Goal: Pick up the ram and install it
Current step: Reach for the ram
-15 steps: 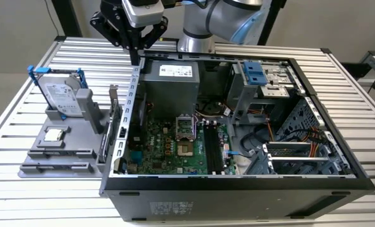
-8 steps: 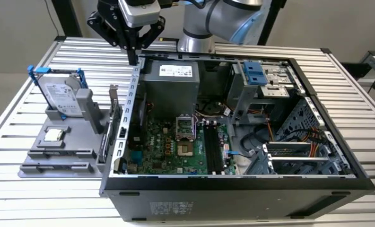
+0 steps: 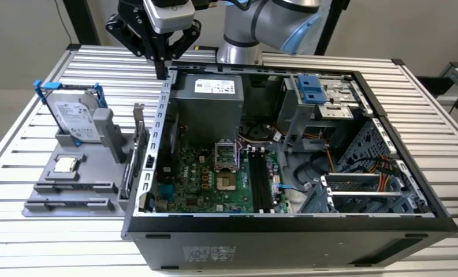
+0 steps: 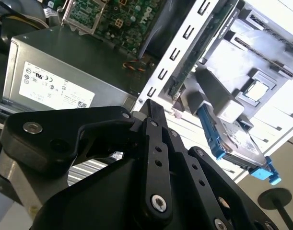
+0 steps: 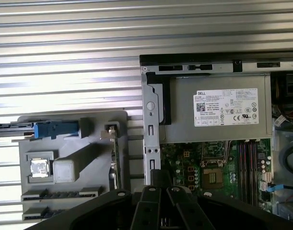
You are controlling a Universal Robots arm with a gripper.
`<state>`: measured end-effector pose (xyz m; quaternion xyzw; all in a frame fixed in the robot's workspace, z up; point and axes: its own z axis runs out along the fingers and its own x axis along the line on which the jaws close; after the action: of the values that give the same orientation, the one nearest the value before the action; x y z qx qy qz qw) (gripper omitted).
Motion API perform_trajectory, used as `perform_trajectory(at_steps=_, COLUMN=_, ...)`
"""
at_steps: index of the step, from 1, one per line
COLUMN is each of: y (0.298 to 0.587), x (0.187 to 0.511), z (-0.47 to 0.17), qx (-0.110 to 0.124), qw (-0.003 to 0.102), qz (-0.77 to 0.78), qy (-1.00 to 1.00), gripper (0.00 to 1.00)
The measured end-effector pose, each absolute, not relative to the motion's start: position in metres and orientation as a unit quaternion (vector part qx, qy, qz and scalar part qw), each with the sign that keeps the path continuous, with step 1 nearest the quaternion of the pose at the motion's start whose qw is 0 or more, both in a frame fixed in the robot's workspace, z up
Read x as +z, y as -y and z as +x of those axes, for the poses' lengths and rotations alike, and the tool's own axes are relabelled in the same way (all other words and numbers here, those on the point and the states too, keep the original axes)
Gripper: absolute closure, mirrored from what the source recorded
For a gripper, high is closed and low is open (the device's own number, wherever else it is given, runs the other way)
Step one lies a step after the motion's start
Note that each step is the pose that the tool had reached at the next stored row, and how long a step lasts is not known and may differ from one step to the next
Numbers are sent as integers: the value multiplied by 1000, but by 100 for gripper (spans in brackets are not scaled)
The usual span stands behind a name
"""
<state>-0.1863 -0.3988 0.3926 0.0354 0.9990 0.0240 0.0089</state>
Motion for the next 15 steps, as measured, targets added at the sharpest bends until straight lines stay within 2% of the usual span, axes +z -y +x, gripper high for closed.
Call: perform_trajectory(at_steps=15, y=399, x=393, z=-195, qx=24, qw=9, qz=35, qy=-999, gripper=100)
